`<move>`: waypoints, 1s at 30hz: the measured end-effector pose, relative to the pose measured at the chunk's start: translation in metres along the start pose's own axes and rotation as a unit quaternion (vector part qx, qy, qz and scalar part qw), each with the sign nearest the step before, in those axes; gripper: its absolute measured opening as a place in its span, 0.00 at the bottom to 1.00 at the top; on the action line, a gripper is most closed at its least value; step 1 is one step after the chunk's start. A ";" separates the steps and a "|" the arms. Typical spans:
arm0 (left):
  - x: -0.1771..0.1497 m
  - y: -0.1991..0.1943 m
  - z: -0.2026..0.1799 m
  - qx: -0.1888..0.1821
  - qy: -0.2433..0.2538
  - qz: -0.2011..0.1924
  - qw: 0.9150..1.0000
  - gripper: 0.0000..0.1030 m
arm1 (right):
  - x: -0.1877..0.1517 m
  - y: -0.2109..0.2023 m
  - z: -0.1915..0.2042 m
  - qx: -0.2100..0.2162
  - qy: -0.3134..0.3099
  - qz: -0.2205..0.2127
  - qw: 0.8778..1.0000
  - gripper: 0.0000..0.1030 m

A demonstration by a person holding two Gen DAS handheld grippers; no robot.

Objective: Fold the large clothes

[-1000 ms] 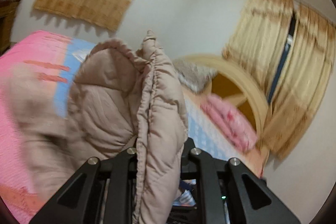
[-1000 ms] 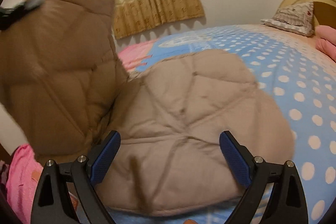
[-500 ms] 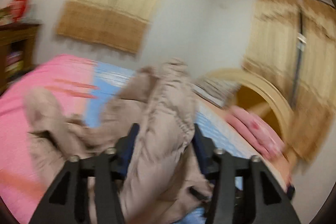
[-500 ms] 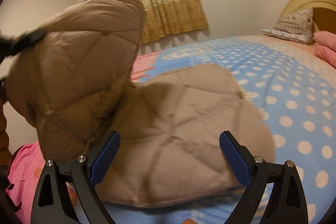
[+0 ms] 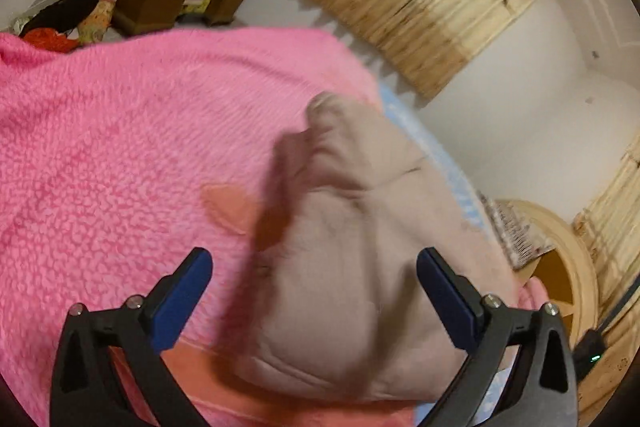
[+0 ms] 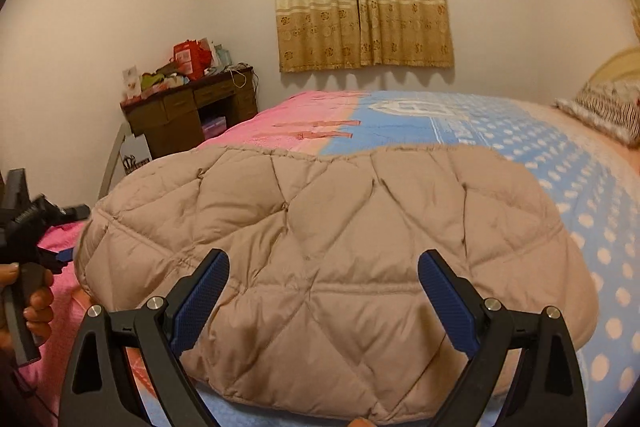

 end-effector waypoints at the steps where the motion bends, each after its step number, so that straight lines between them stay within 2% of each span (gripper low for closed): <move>1: 0.000 0.006 0.001 -0.025 -0.018 0.015 0.999 1.00 | 0.000 0.001 0.000 -0.001 -0.001 0.002 1.000 0.93; 2: -0.005 0.010 -0.008 -0.049 -0.028 0.029 0.998 1.00 | 0.001 0.003 -0.002 -0.003 0.000 0.007 1.000 0.93; 3: -0.006 0.022 -0.009 -0.084 -0.040 0.065 0.993 1.00 | 0.001 0.001 -0.001 -0.005 0.001 0.009 1.000 0.93; 4: -0.008 0.031 -0.011 -0.101 -0.056 0.082 0.990 1.00 | 0.000 0.004 -0.002 -0.006 0.002 0.014 1.000 0.93; 8: -0.004 0.047 -0.014 -0.131 -0.067 0.103 0.984 1.00 | -0.009 0.012 0.002 -0.005 0.003 0.030 1.000 0.93; 9: -0.003 0.046 -0.018 -0.138 -0.068 0.101 0.983 0.94 | -0.012 0.013 0.005 -0.004 0.004 0.034 0.999 0.93; 10: -0.002 0.045 -0.019 -0.149 -0.066 0.102 0.981 0.59 | -0.015 0.015 0.006 0.000 0.006 0.037 0.999 0.93; 11: -0.002 0.045 -0.020 -0.172 -0.069 0.113 0.976 0.41 | -0.017 0.017 0.008 0.002 0.007 0.040 0.999 0.93; 13: -0.004 0.042 -0.027 -0.186 -0.073 0.115 0.973 0.20 | -0.020 0.019 0.011 0.003 0.005 0.042 0.999 0.93; 15: -0.002 0.029 -0.032 -0.199 -0.050 0.095 0.974 0.16 | -0.021 0.020 0.012 0.003 0.004 0.042 0.999 0.93; 20: 0.012 0.004 -0.072 -0.213 -0.015 0.055 0.975 0.13 | -0.014 0.019 0.008 -0.005 -0.001 0.039 0.999 0.93; 23: 0.023 -0.007 -0.110 -0.231 0.020 0.037 0.972 0.12 | -0.013 0.024 0.000 -0.023 0.000 0.054 0.998 0.93; 24: 0.026 -0.003 -0.120 -0.237 0.025 0.035 0.970 0.12 | -0.019 0.032 -0.004 -0.034 -0.001 0.082 0.996 0.93; 26: 0.031 -0.003 -0.149 -0.253 0.044 0.035 0.966 0.12 | -0.029 0.042 -0.012 -0.043 0.010 0.105 0.993 0.93; 30: 0.030 0.001 -0.193 -0.253 0.089 0.025 0.963 0.12 | -0.033 0.035 -0.022 -0.033 0.039 0.093 0.994 0.93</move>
Point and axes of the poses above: each gripper's, at about its wrist camera, not at the fingertips, and y roughly the way its jaws point, z to its left, x to its top, the point moved 3 cm from there along y, roughly the way its jaws point, and after that the axes turned 7 degrees about -z, right-handed, at the moved point
